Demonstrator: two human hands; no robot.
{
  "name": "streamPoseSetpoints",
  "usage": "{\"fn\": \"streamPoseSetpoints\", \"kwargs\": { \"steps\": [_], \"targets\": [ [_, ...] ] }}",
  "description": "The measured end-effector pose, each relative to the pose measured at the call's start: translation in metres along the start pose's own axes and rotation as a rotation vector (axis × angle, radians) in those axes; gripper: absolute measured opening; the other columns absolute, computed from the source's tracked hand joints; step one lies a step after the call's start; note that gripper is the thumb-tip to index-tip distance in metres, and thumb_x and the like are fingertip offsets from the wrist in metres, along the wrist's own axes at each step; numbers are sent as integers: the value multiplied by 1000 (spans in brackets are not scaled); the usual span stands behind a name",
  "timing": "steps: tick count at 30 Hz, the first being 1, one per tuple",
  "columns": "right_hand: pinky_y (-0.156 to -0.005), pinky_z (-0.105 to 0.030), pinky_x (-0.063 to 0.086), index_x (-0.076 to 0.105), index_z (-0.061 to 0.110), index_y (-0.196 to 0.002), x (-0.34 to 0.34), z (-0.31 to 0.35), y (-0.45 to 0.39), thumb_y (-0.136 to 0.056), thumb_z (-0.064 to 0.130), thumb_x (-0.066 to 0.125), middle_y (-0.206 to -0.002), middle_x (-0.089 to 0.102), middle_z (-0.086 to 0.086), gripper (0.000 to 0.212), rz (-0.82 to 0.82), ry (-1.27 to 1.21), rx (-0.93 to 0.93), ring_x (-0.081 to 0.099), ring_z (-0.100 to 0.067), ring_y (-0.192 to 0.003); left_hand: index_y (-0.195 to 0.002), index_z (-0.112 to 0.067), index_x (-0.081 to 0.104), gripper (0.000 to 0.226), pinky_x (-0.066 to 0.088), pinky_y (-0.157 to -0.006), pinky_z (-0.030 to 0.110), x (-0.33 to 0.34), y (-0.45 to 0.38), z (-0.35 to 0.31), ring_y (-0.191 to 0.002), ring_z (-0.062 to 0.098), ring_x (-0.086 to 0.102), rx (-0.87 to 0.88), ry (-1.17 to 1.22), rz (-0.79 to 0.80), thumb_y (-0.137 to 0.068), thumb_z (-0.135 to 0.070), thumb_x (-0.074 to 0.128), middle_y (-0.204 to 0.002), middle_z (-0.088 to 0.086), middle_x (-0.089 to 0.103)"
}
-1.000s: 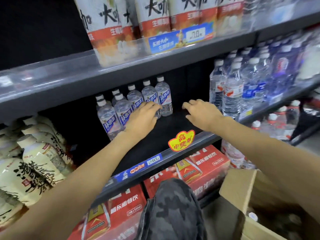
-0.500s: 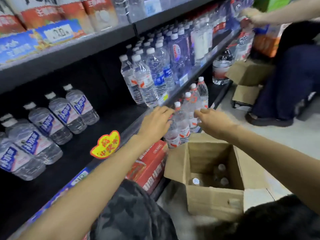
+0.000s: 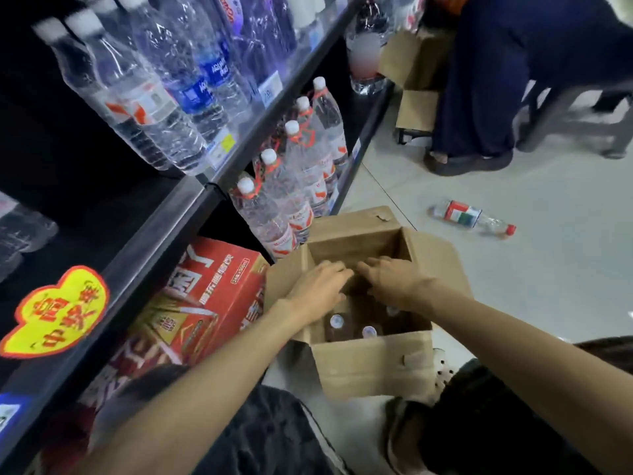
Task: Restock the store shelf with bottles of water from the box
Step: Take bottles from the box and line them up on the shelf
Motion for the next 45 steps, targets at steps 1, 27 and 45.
{"fn": "streamPoseSetpoints", "kwargs": {
  "steps": [1,27,45],
  "targets": [
    [-93,-37,45,38,19,-140,12,1,-2,-94,28,53,-135,52,-7,49,45,-2,-11,52,-28,-123,-130,-16,50,44,45,-94,43,11,-3,1,-119,27,48,11,-3,65,-89,-25,61,-124,5,52],
    [-98,-37,44,48,18,-138,111,10,-30,-94,21,55,-134,56,-12,44,443,-232,-60,55,-30,-121,-107,-14,63,45,45,-81,36,125,-49,10,-107,31,53,-52,135,627,-67,-10,84,-121,11,50],
    [-102,-36,44,55,14,-128,81,22,-25,-86,10,66,-140,42,-13,43,331,-250,-43,50,-32,-126,-97,-13,55,32,36,-66,31,38,-30,23,-87,29,53,-96,181,309,-74,-5,76,-101,3,37]
  ]
}}
Point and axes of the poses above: each hand's wrist, its own y-axis away from the middle knuckle, its own x-axis out of the palm, z = x × y, the point moved 6 cm from there along -y, towards the middle knuckle
